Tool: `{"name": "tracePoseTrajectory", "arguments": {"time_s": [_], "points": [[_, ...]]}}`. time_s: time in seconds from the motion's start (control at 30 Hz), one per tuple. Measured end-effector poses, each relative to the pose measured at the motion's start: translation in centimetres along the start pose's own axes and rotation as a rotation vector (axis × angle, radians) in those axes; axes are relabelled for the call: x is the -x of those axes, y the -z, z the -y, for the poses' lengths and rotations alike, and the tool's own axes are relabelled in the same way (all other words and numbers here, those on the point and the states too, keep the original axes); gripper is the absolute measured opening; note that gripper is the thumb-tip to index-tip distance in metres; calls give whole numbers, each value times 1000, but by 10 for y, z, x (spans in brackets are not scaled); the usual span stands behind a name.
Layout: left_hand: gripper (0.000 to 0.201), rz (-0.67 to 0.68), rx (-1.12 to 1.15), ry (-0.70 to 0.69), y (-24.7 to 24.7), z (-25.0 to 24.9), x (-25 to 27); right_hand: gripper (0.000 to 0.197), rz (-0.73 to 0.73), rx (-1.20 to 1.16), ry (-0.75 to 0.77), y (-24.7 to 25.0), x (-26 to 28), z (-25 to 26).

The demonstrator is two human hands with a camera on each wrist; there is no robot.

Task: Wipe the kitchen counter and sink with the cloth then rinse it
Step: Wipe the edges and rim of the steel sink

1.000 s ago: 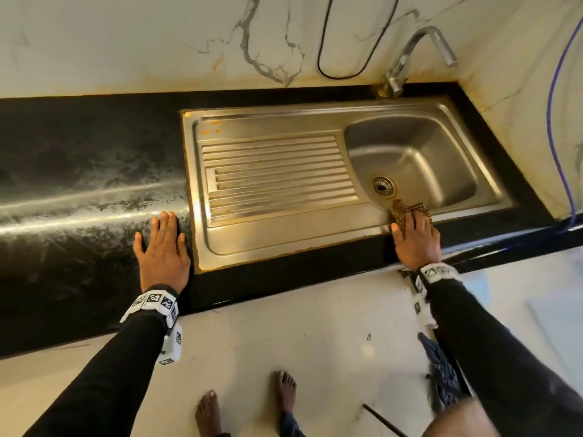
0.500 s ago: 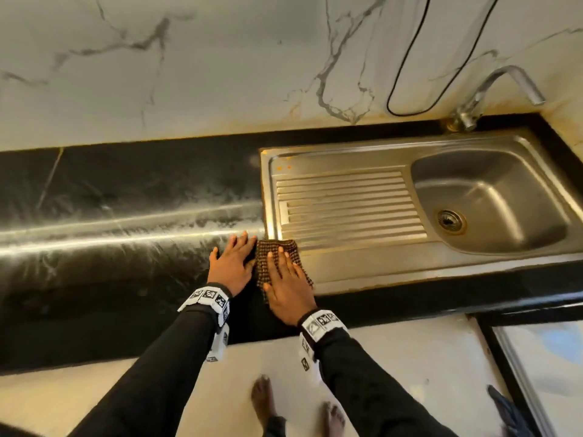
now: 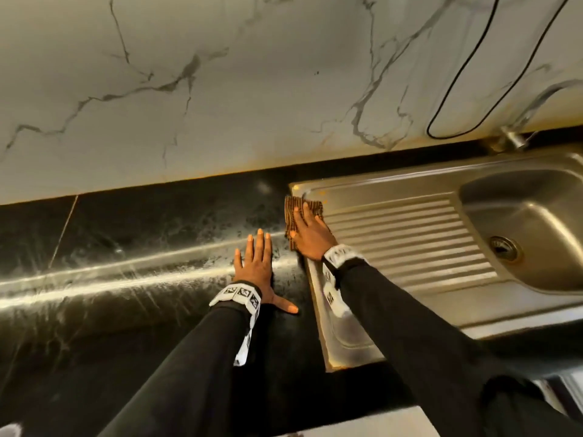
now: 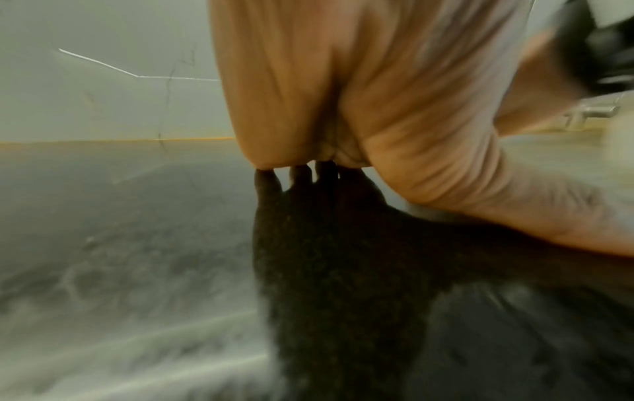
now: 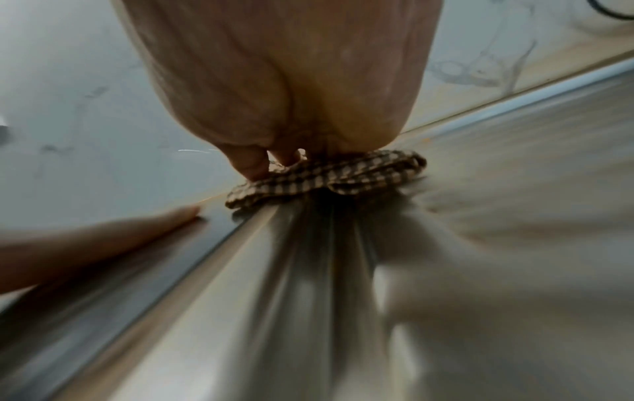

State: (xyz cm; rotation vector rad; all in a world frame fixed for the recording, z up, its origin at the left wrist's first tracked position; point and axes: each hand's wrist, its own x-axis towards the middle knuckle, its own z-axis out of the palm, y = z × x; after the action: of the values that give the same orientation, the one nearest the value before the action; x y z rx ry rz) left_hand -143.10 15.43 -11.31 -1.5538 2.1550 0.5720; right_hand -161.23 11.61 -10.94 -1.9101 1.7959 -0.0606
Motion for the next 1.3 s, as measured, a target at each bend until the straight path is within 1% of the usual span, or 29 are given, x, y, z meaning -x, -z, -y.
{"name": "tracePoseTrajectory", "arguments": {"time_s": [0.07,0.13,0.17,0.2,0.23,0.27,0.37,0.5,0.57,0.63,0.73,0.8,0.87,0.9,0.93,0.97,1.03,1.17,1.3], "points": [[189,-2,-9,2,1,-2,1,68,-40,-3,24,-33,81,-2],[189,6,2,9,2,-2,4,68,-88,-28,76,-69,176,-2],[188,17,10,9,4,-2,5,68,-66,-42,92,-84,218,-1],[188,23,13,6,6,-3,7,68,-34,-45,92,-95,252,-1],[189,21,5,7,8,-4,8,67,-9,-29,93,-100,273,-3],[188,32,-3,11,10,-5,9,66,-4,-5,95,-102,282,-6],[189,57,5,24,14,-8,12,61,-2,76,130,-89,271,-8],[194,23,5,24,10,-8,7,64,26,20,152,-66,212,-11],[196,14,10,22,7,-9,5,63,14,7,140,-52,164,-9],[195,-10,-5,18,5,-9,2,63,21,2,103,-31,101,-7],[193,-20,-9,0,3,-9,1,64,46,8,2,6,-1,-4],[191,-10,-29,-6,3,-9,-3,66,50,19,-46,24,-56,5],[193,-28,-18,-14,4,-8,-8,68,21,72,-100,29,-81,10],[196,-44,-15,-20,3,-7,-9,68,13,108,-94,27,-84,11],[198,-44,6,-21,4,-6,-10,69,25,95,-78,25,-79,12],[198,-35,28,-15,0,-6,-7,69,57,55,-64,16,-62,13],[197,-42,29,-28,-3,-3,-7,71,38,37,-32,-4,-21,11],[196,-44,22,-4,0,-3,-6,75,1,33,-9,-47,98,13],[196,29,19,9,10,-6,-1,75,-3,-15,9,-80,212,13]]}}
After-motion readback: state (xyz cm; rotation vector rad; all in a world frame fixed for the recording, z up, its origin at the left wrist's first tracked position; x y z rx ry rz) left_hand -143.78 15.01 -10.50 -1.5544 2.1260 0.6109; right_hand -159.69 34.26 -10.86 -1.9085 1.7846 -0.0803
